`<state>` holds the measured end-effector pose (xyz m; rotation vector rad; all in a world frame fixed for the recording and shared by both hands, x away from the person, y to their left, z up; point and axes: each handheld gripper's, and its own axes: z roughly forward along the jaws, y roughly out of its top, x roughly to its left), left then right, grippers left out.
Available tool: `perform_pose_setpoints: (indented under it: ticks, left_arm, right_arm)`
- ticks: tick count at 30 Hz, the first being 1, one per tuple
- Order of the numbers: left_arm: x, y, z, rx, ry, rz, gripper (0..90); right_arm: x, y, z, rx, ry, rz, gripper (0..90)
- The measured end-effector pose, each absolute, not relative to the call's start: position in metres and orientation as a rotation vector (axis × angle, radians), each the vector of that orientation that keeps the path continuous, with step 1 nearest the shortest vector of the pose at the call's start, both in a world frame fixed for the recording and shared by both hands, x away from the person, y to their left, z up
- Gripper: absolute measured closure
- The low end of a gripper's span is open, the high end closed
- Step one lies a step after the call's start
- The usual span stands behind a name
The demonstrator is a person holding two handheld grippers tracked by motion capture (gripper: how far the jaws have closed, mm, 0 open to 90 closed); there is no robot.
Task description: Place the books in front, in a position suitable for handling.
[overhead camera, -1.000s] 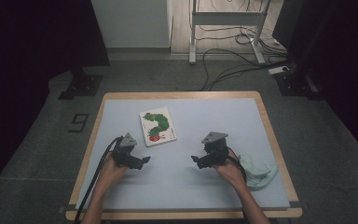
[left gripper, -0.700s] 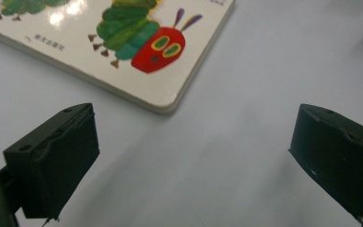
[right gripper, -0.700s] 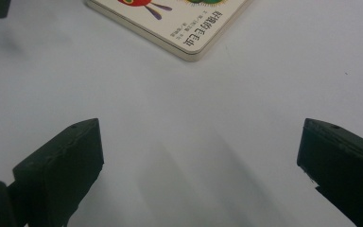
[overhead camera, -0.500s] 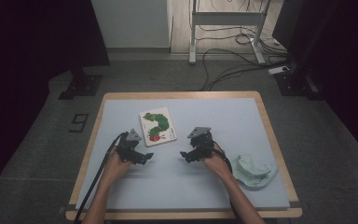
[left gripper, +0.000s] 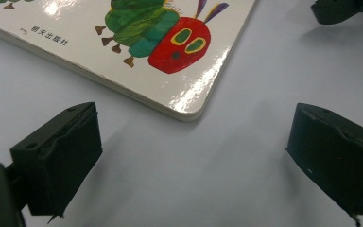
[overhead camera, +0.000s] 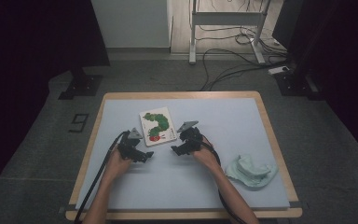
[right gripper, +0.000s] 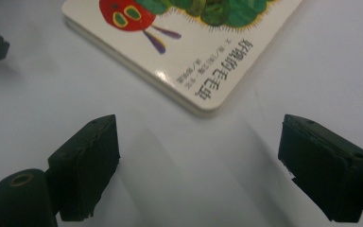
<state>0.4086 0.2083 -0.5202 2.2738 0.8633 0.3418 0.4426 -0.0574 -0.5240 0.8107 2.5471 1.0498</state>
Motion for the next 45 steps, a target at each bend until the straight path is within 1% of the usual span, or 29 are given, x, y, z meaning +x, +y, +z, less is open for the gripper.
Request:
perform_pose_setpoints:
  ticks: [4, 15, 19, 24, 26, 32, 41, 45]
  left_arm:
    - [0.411, 0.208, -0.524, 2.288, 0.865, 0.324, 4.2]
    - [0.412, 0.204, -0.528, 2.272, 0.845, 0.315, 5.5]
    - [0.411, 0.202, -0.528, 2.286, 0.788, 0.283, 6.1]
    - [0.411, 0.199, -0.528, 2.288, 0.8, 0.247, 0.0]
    - [0.412, 0.199, -0.527, 2.281, 0.808, 0.237, 0.0]
    - [0.41, 0.199, -0.526, 2.263, 0.831, 0.201, 0.0]
    - [0.398, 0.193, -0.525, 2.285, 0.829, 0.218, 0.0]
    - [0.394, 0.192, -0.525, 2.286, 0.829, 0.197, 0.0]
  right_arm:
    - [0.451, -0.047, -0.526, 0.795, 2.559, 1.05, 14.6]
    - [0.458, -0.038, -0.529, 0.748, 2.61, 1.122, 16.6]
    - [0.458, -0.039, -0.529, 0.742, 2.621, 1.135, 17.6]
    - [0.456, -0.039, -0.529, 0.716, 2.629, 1.132, 19.1]
    - [0.456, -0.04, -0.529, 0.714, 2.629, 1.139, 19.4]
    - [0.451, -0.041, -0.528, 0.715, 2.635, 1.13, 19.9]
    - [0.437, -0.046, -0.528, 0.7, 2.645, 1.135, 19.9]
    - [0.429, -0.049, -0.529, 0.716, 2.643, 1.146, 19.8]
